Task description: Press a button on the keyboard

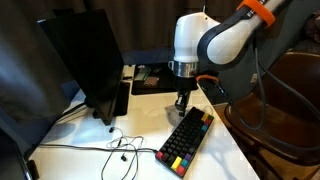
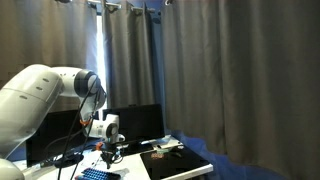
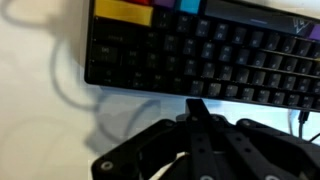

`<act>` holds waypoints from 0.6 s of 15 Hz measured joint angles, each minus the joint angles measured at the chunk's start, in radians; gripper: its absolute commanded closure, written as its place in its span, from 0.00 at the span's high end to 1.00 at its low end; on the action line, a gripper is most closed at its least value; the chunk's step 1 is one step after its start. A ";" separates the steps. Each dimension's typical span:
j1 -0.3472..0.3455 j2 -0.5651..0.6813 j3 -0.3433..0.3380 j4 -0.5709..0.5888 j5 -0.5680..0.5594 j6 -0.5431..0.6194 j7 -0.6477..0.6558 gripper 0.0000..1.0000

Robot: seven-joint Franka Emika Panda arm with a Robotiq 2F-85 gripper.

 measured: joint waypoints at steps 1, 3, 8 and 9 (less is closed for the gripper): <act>0.000 0.003 0.000 0.001 0.000 0.000 0.004 0.00; 0.001 0.009 0.000 0.001 0.000 0.000 0.012 0.00; 0.001 0.016 0.000 0.001 0.000 0.000 0.026 0.00; 0.001 0.016 0.000 0.001 0.000 0.000 0.029 0.00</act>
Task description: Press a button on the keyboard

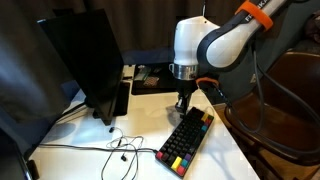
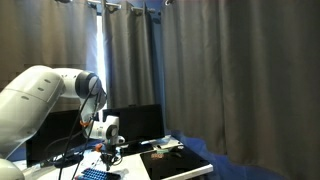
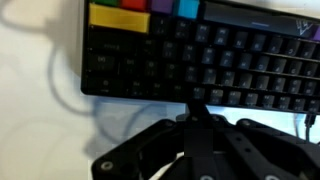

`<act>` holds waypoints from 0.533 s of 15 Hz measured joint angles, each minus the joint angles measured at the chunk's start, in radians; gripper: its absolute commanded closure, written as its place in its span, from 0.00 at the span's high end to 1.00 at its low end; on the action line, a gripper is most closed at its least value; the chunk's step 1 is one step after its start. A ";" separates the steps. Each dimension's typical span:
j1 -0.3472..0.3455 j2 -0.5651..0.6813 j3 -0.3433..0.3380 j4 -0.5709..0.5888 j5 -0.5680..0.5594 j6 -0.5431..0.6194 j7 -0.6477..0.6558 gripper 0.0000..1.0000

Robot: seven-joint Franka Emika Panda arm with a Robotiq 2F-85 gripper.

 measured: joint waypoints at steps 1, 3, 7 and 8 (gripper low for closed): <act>0.000 0.000 0.000 0.000 0.000 0.000 0.001 0.00; 0.001 0.001 0.000 0.000 0.000 0.000 0.003 0.00; 0.005 0.007 0.001 0.001 0.000 0.000 0.009 0.00; 0.006 0.009 0.001 0.001 0.000 0.000 0.010 0.00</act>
